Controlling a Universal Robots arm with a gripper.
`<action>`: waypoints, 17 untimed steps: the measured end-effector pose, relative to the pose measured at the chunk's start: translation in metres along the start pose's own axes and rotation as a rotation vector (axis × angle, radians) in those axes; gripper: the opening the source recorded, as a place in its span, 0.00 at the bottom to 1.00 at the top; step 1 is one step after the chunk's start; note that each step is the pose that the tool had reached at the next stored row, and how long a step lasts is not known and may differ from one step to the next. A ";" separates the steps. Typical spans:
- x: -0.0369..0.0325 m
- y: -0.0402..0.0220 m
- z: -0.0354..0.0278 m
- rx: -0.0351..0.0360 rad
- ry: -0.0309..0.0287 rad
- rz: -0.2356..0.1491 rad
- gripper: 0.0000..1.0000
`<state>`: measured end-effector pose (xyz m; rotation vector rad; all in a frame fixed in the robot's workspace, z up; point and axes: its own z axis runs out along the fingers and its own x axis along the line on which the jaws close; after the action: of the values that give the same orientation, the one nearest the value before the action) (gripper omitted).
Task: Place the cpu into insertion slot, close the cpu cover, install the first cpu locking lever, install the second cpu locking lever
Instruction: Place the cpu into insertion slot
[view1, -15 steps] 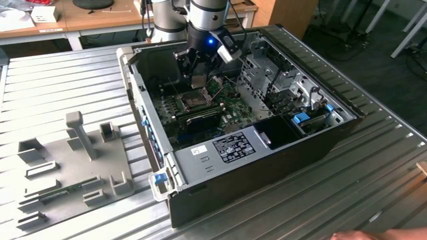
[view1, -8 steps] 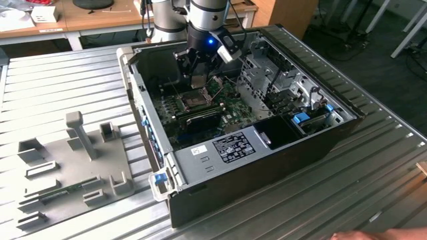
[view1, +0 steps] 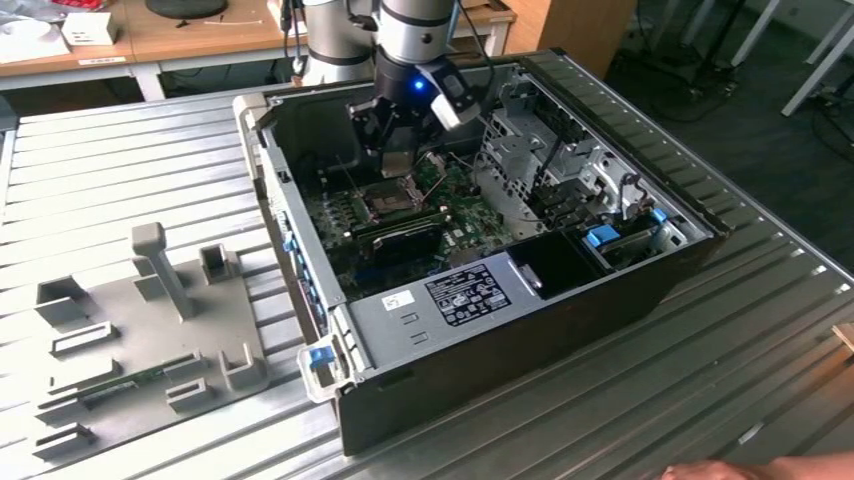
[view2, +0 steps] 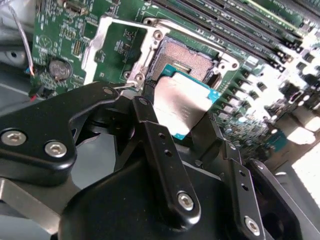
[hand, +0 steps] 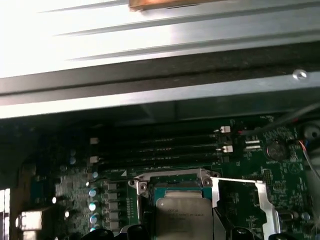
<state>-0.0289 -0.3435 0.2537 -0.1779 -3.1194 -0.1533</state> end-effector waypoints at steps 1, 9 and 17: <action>0.0000 0.0000 0.0003 -0.0003 -0.0017 0.018 0.54; -0.0001 -0.0003 0.0029 -0.0032 -0.0160 0.164 0.54; -0.0001 -0.0005 0.0052 -0.0058 -0.0301 0.309 0.54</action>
<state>-0.0289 -0.3435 0.2485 -0.6609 -3.0694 -0.1555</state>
